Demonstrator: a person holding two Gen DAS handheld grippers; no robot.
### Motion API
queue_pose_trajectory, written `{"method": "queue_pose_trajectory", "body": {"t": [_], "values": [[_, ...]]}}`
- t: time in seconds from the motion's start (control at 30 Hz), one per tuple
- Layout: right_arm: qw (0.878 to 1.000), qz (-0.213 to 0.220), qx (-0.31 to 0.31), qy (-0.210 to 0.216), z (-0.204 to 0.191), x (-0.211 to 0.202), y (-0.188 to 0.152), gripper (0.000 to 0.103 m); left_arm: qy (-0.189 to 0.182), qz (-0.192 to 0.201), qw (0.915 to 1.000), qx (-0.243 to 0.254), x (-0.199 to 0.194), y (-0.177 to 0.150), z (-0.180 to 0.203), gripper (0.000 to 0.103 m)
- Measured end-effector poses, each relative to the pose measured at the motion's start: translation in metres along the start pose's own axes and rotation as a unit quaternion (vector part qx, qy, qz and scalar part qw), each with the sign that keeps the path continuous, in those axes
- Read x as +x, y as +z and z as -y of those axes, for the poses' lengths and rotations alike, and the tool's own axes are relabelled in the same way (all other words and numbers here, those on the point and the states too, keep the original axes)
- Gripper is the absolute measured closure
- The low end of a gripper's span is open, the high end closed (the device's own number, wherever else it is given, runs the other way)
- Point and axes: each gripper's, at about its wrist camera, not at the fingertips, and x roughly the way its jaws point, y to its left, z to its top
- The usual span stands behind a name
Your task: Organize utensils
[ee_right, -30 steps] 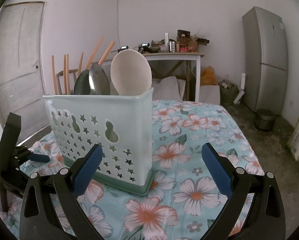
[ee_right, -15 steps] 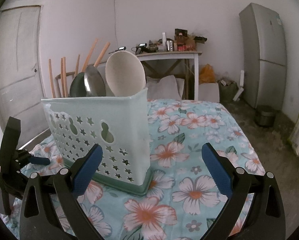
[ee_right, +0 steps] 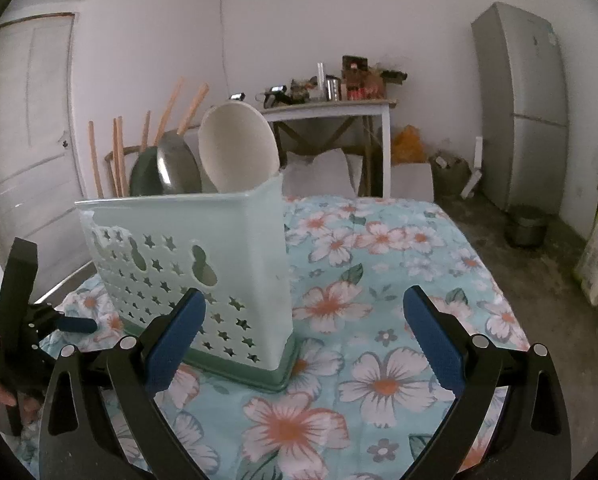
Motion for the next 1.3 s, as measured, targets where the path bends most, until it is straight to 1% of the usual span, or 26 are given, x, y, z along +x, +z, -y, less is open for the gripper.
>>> {"method": "queue_pose_trajectory", "body": {"t": [0.07,0.13,0.17,0.23,0.33,0.4,0.47,0.5,0.57,0.7,0.73,0.77,0.83,0.87,0.93,1.0,1.17,1.3], "values": [[1.000,0.009,-0.012,0.001,-0.005,-0.004,-0.001,0.008,0.002,0.008,1.0000,-0.003,-0.004,0.000,0.000,0.004],[1.000,0.010,-0.025,0.001,-0.009,-0.005,-0.001,0.008,0.023,0.020,0.9995,-0.010,-0.008,-0.001,-0.001,0.004],[1.000,0.008,-0.028,0.001,-0.011,-0.005,-0.002,0.008,0.025,0.030,0.9992,-0.013,-0.012,-0.001,-0.002,0.004],[1.000,0.001,-0.024,0.005,-0.009,-0.002,-0.001,0.008,0.008,0.068,0.9974,-0.020,-0.027,-0.002,-0.004,0.004],[1.000,-0.011,0.003,0.009,0.002,0.002,-0.001,0.008,-0.008,0.110,0.9938,-0.011,-0.043,-0.005,0.000,0.004],[1.000,-0.014,0.019,0.009,0.009,0.004,-0.001,0.008,-0.006,0.119,0.9929,-0.001,-0.046,-0.003,0.005,0.004],[1.000,-0.016,0.025,0.002,0.011,0.004,-0.001,0.008,-0.004,0.140,0.9902,0.002,-0.051,0.000,0.008,0.004],[1.000,-0.016,0.025,0.001,0.011,0.003,-0.001,0.008,-0.015,0.152,0.9882,0.005,-0.053,0.003,0.009,0.004],[1.000,-0.015,0.021,-0.002,0.009,0.002,-0.001,0.008,-0.038,0.161,0.9863,0.004,-0.051,0.010,0.011,0.004],[1.000,-0.019,0.008,-0.003,0.003,0.003,-0.001,0.008,-0.051,0.170,0.9841,0.003,-0.051,0.016,0.011,0.004],[1.000,-0.022,0.004,-0.002,0.001,0.004,-0.001,0.008,-0.051,0.180,0.9823,0.001,-0.054,0.016,0.011,0.004],[1.000,-0.024,0.001,-0.002,0.001,0.004,-0.001,0.008,-0.043,0.190,0.9808,-0.002,-0.057,0.014,0.010,0.004],[1.000,-0.030,-0.002,-0.007,0.000,0.007,-0.001,0.008,-0.015,0.212,0.9772,-0.005,-0.066,0.009,0.011,0.004],[0.999,-0.031,-0.002,-0.008,0.000,0.007,-0.001,0.008,-0.008,0.219,0.9757,-0.003,-0.067,0.007,0.013,0.004],[1.000,-0.028,-0.003,-0.007,0.000,0.005,-0.001,0.008,-0.011,0.221,0.9752,0.005,-0.068,0.007,0.017,0.004],[1.000,-0.031,0.000,-0.006,0.000,0.008,-0.002,0.008,-0.011,0.209,0.9778,0.008,-0.065,0.009,0.016,0.004],[0.999,-0.040,0.000,0.004,0.000,0.008,-0.001,0.008,-0.027,0.197,0.9801,-0.005,-0.060,0.012,0.010,0.004],[0.999,-0.033,-0.005,0.005,-0.002,0.005,0.000,0.008,-0.026,0.192,0.9810,0.009,-0.056,0.010,0.016,0.004]]}}
